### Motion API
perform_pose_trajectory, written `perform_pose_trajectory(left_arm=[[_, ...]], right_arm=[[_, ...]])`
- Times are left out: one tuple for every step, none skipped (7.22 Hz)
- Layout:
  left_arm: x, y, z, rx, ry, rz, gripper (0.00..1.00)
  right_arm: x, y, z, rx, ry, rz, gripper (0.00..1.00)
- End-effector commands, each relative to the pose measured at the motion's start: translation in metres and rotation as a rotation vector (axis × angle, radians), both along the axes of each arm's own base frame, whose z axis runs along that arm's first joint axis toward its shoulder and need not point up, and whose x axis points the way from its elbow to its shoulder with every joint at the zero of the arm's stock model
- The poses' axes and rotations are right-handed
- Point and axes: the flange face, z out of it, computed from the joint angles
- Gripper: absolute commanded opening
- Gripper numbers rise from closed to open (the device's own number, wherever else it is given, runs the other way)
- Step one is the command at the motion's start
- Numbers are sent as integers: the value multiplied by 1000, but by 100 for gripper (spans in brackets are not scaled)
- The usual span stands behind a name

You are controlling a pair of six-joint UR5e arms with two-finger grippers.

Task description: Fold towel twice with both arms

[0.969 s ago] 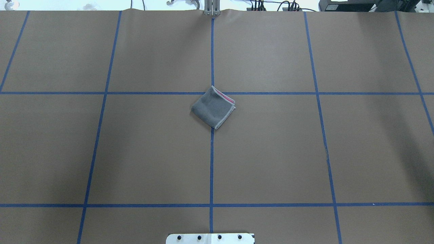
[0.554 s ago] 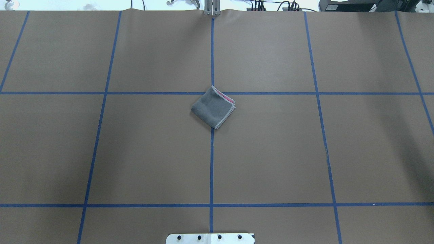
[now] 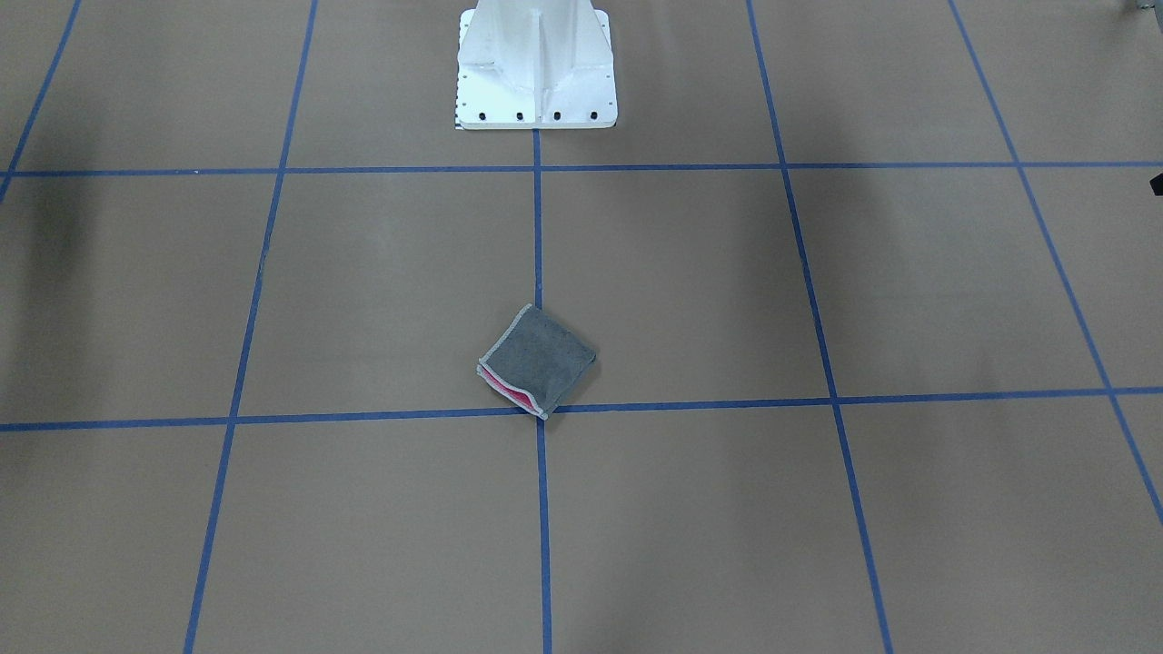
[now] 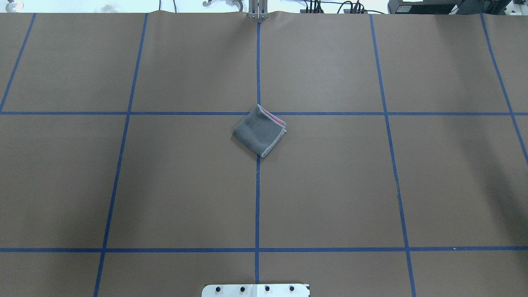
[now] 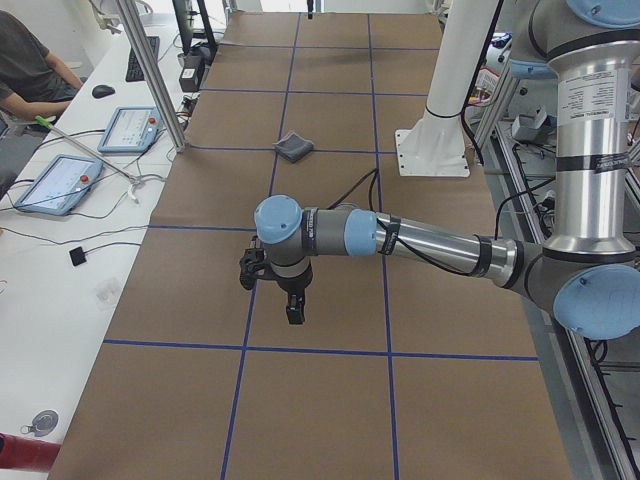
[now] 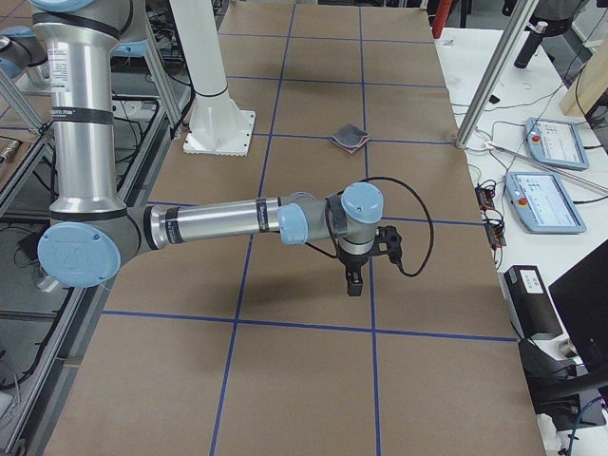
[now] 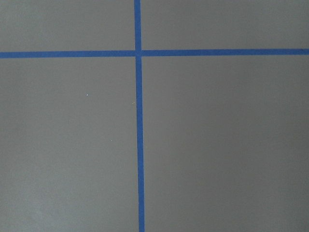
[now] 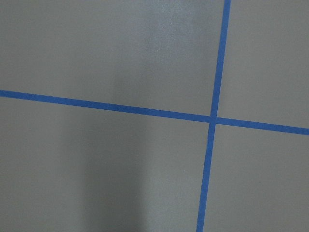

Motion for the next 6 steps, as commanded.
perform_pose_trajectory(left_arm=[[-4,13,17,-40,-2,-9,100],[-5,19,23,-52,-3,-10,100],[-6,20,24,-57,-5,-12,100],[-7,22,26,-62,-5,-14,100],[-7,22,26,-60,-5,-14,100],[-7,22,25,-59,-5,-14,100]], right_arm=[[6,2,3,7,1,-11,100],[8,4,6,4,3,-19,100],[8,6,10,-4,4,-19,100],[9,6,10,-5,4,-18,100],[9,6,10,-5,4,-18,100],[8,5,10,-5,6,-19,100]])
